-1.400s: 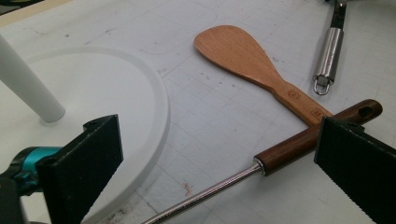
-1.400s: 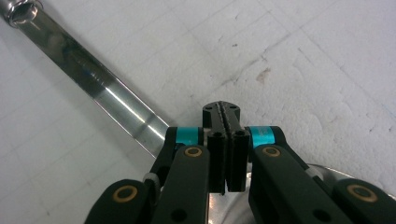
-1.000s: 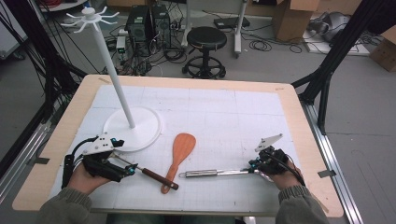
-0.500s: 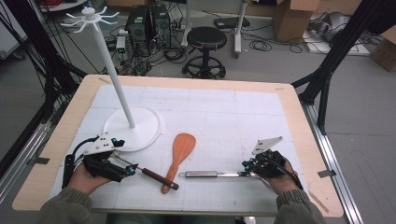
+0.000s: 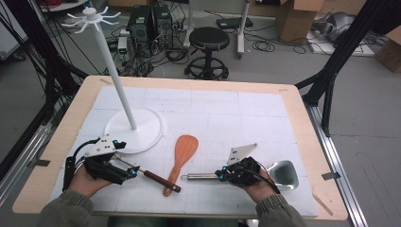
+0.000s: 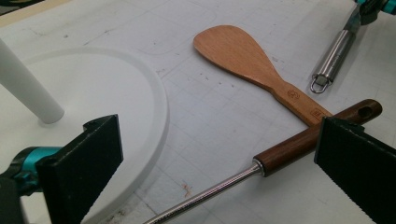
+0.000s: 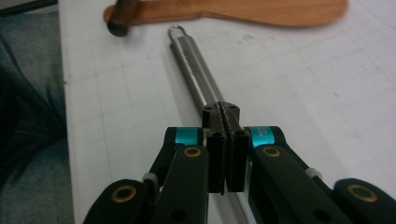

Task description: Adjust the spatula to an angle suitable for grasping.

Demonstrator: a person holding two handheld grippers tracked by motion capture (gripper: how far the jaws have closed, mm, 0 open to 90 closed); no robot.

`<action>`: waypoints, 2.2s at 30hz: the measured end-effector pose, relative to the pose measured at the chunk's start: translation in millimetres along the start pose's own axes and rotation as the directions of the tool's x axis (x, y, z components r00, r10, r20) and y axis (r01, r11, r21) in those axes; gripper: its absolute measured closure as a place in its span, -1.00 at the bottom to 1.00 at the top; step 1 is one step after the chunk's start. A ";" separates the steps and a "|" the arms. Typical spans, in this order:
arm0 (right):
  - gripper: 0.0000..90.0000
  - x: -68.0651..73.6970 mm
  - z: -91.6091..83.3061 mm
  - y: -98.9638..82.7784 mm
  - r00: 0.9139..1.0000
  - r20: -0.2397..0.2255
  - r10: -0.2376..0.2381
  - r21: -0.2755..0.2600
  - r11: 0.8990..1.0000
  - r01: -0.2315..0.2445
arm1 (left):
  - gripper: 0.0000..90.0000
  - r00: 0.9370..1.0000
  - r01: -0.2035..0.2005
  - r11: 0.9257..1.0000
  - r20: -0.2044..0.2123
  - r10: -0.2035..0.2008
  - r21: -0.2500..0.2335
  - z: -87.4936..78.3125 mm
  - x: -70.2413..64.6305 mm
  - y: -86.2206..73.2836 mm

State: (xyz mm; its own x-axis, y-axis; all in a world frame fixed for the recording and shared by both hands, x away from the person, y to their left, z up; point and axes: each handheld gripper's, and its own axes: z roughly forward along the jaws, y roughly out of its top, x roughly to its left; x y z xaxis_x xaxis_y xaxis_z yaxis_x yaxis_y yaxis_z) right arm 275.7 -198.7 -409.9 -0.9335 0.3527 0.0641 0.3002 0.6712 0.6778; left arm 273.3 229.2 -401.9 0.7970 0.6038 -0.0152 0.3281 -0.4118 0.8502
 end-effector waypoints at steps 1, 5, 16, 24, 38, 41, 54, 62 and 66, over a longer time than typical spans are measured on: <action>0.99 1.8 3.4 2.1 1.000 -0.010 -0.006 -0.005 1.000 0.006 | -0.96 1.000 0.001 1.000 0.000 -0.001 0.000 0.1 0.0 0.0; 0.98 8.0 18.5 11.2 0.999 -0.046 -0.027 -0.011 1.000 0.026 | -0.96 1.000 0.000 1.000 0.000 0.000 0.000 0.0 0.0 0.0; 0.99 23.7 56.3 33.5 0.992 -0.097 -0.081 -0.010 0.997 0.081 | -0.96 1.000 0.003 1.000 0.000 -0.003 -0.005 -1.1 0.7 -0.1; 0.99 29.5 72.8 40.3 0.990 -0.088 -0.109 0.021 0.994 0.112 | -0.96 1.000 0.002 1.000 0.002 -0.002 -0.006 -1.3 0.8 -0.1; 0.99 16.1 73.5 39.9 0.998 -0.012 -0.069 0.049 0.996 0.070 | -0.96 1.000 0.002 1.000 0.002 -0.002 -0.007 -1.7 0.8 0.0; 0.99 12.5 72.4 39.3 0.998 -0.004 -0.060 0.052 0.997 0.060 | -0.96 1.000 0.002 1.000 0.002 -0.002 -0.006 -1.6 0.7 0.0; 0.83 2.7 40.8 32.0 0.998 -0.028 -0.065 0.011 0.998 0.065 | -0.96 1.000 0.000 1.000 0.004 0.000 -0.003 -0.9 0.7 0.0; 0.59 -19.2 5.7 16.7 0.998 0.008 -0.054 0.039 0.998 0.054 | -0.96 1.000 -0.003 1.000 0.003 0.003 0.004 0.0 -0.1 0.1; 0.50 -28.5 0.5 8.9 0.998 0.006 -0.055 0.077 0.996 0.055 | -0.96 1.000 -0.001 1.000 0.003 0.001 0.003 0.2 0.2 0.0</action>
State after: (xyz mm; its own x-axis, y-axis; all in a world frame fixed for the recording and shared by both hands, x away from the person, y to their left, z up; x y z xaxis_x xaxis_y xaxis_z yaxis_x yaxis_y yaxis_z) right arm 305.0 -202.4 -406.1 -0.9475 0.3190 0.0218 0.2627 0.7378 0.6218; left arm 273.6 229.2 -402.0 0.7990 0.6011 -0.0164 0.3291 -0.4143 0.8486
